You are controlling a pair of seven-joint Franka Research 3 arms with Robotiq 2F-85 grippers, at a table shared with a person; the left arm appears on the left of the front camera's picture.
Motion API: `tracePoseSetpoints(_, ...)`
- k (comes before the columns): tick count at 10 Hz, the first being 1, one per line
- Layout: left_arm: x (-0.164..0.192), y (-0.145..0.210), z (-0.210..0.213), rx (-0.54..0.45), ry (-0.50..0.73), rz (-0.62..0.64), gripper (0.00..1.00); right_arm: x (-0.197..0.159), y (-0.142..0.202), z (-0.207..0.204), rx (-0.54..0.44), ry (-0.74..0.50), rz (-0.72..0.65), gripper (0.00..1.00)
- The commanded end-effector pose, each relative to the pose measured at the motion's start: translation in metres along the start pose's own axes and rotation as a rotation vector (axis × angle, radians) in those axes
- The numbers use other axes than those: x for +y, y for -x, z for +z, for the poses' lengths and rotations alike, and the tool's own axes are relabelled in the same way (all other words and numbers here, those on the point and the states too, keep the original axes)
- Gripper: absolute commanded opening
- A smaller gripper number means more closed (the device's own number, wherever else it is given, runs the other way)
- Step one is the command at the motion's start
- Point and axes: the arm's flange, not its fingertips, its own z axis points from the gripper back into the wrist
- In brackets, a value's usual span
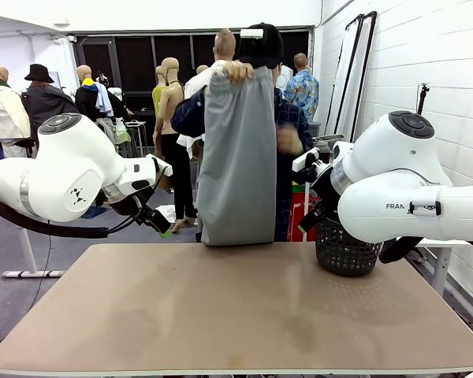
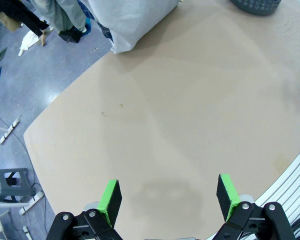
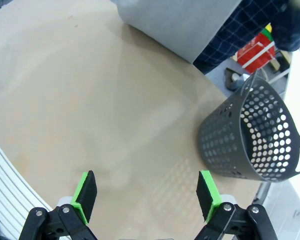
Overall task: Fold the training pants.
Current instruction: Grab both ends of the Training pants handed by a person.
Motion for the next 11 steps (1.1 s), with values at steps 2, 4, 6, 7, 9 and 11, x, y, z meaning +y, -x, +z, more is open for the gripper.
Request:
tracePoseSetpoints(2,-0.0003,0.0006,-0.0003,0.003,0.003,-0.011,1.00,0.0000,0.0000,-0.0003,0.001,0.002,0.003,1.00)
tracePoseSetpoints(4,-0.0003,0.0006,-0.0003,0.003,0.003,-0.011,1.00,0.0000,0.0000,-0.0003,0.001,0.002,0.003,1.00)
tracePoseSetpoints(6,-0.0003,0.0006,-0.0003,0.003,0.003,-0.011,1.00,0.0000,0.0000,-0.0003,0.001,0.002,0.003,1.00)
tracePoseSetpoints(7,-0.0003,0.0006,-0.0003,0.003,0.003,-0.011,1.00,0.0000,0.0000,-0.0003,0.001,0.002,0.003,1.00)
tracePoseSetpoints(9,-0.0003,0.0006,-0.0003,0.003,0.003,-0.011,1.00,0.0000,0.0000,-0.0003,0.001,0.002,0.003,1.00)
tracePoseSetpoints(11,-0.0003,0.0006,-0.0003,0.003,0.003,-0.011,1.00,0.0000,0.0000,-0.0003,0.001,0.002,0.003,1.00)
